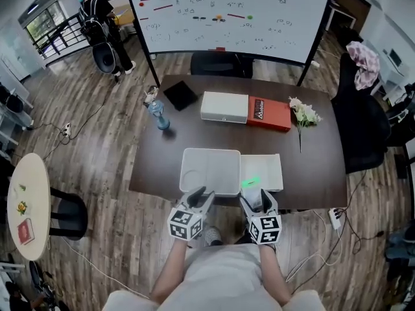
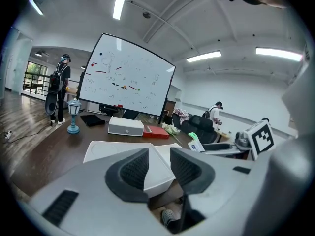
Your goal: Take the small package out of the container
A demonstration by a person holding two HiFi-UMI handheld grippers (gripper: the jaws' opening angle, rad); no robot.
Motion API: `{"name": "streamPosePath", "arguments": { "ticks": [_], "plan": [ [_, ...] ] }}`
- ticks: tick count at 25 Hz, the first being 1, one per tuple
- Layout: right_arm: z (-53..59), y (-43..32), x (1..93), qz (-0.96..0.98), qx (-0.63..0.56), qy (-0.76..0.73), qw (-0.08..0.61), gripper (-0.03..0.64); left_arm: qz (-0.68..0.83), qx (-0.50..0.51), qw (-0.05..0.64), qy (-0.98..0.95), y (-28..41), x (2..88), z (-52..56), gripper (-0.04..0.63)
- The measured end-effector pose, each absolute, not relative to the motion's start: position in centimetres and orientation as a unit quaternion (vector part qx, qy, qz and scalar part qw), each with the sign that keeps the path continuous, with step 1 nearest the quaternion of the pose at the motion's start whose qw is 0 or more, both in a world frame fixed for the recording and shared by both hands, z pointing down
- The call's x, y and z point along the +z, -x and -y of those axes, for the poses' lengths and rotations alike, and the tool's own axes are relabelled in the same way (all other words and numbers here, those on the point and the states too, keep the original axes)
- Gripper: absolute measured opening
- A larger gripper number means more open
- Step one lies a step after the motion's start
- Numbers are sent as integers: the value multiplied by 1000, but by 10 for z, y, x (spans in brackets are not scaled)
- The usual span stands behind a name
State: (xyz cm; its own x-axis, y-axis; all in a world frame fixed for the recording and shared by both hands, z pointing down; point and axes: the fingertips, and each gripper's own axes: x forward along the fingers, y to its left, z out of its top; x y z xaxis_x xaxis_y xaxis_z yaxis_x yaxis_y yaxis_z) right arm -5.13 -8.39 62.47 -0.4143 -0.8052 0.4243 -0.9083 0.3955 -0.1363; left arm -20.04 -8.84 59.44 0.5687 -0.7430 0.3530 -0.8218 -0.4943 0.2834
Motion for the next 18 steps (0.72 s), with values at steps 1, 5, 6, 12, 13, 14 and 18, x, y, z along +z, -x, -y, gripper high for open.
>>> {"name": "streamPosePath", "arguments": {
  "ticks": [1, 5, 6, 12, 13, 14, 18],
  "plan": [
    [84, 52, 626, 821, 177, -522, 146, 342, 456, 94, 213, -859, 202, 595, 90, 130],
    [92, 54, 626, 821, 182, -523, 139, 342, 461, 98, 210, -856, 208, 596, 95, 130],
    [95, 54, 624, 821, 182, -523, 137, 342, 463, 99, 210, -855, 209, 596, 96, 130],
    [102, 56, 622, 821, 187, -523, 131, 343, 473, 102, 213, -849, 215, 599, 98, 129],
    [102, 56, 623, 821, 188, -523, 132, 342, 474, 102, 213, -849, 216, 599, 99, 127],
    [102, 56, 623, 820, 189, -523, 133, 342, 475, 102, 213, -848, 216, 599, 99, 121],
    [100, 61, 623, 820, 191, -524, 132, 342, 483, 100, 209, -844, 226, 595, 97, 90]
  ]
}}
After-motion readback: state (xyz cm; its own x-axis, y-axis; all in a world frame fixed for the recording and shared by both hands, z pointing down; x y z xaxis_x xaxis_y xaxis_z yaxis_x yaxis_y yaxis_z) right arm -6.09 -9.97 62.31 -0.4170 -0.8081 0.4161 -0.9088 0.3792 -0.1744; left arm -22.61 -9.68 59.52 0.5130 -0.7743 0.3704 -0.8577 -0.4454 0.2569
